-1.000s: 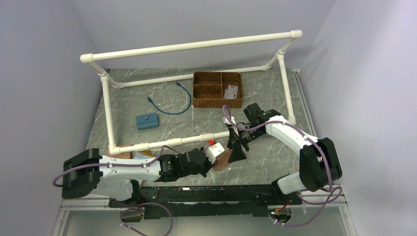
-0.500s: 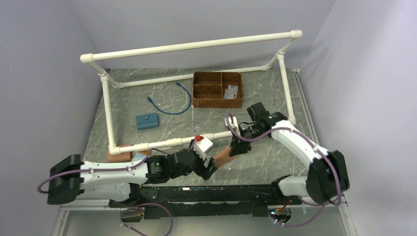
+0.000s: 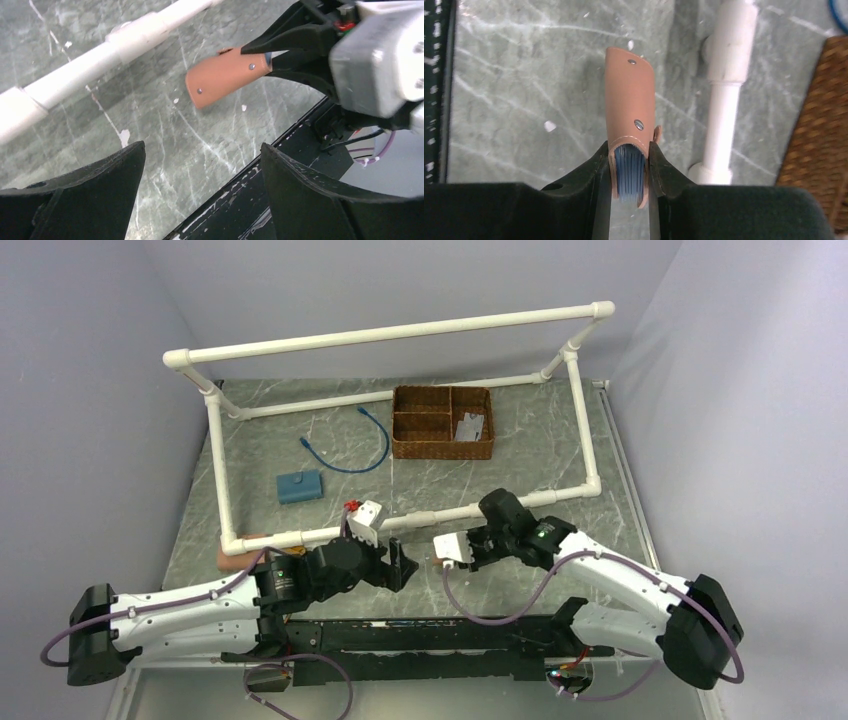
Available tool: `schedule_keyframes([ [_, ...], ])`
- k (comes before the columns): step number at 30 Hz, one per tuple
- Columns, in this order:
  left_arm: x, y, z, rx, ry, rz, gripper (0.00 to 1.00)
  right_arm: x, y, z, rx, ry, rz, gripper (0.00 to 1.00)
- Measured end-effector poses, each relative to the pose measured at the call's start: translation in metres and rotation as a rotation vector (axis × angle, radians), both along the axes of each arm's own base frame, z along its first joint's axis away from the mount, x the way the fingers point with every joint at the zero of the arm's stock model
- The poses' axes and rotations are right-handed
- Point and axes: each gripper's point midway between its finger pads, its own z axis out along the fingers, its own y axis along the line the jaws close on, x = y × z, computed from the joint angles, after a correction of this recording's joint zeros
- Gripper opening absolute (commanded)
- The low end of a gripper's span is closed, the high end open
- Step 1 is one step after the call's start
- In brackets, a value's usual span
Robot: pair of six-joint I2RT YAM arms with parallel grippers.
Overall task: Take the credit cards out of the card holder
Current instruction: Open the card holder at the center of the board.
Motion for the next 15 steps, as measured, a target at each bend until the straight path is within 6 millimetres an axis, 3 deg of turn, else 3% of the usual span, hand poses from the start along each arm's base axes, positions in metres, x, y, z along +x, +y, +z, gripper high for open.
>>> schedule_keyframes([
  [4, 0.000, 0.005, -0.012, 0.022, 0.033, 0.023, 0.89, 0.002, 0.009, 0.000, -0.004, -0.116, 0.028, 0.24],
  [8, -0.001, 0.007, -0.022, 0.033, 0.058, 0.037, 0.88, -0.003, 0.011, -0.001, -0.001, -0.124, 0.060, 0.45],
  [15, -0.002, 0.010, -0.037, 0.031, 0.100, 0.054, 0.88, -0.052, 0.004, -0.025, -0.053, 0.073, 0.207, 0.86],
])
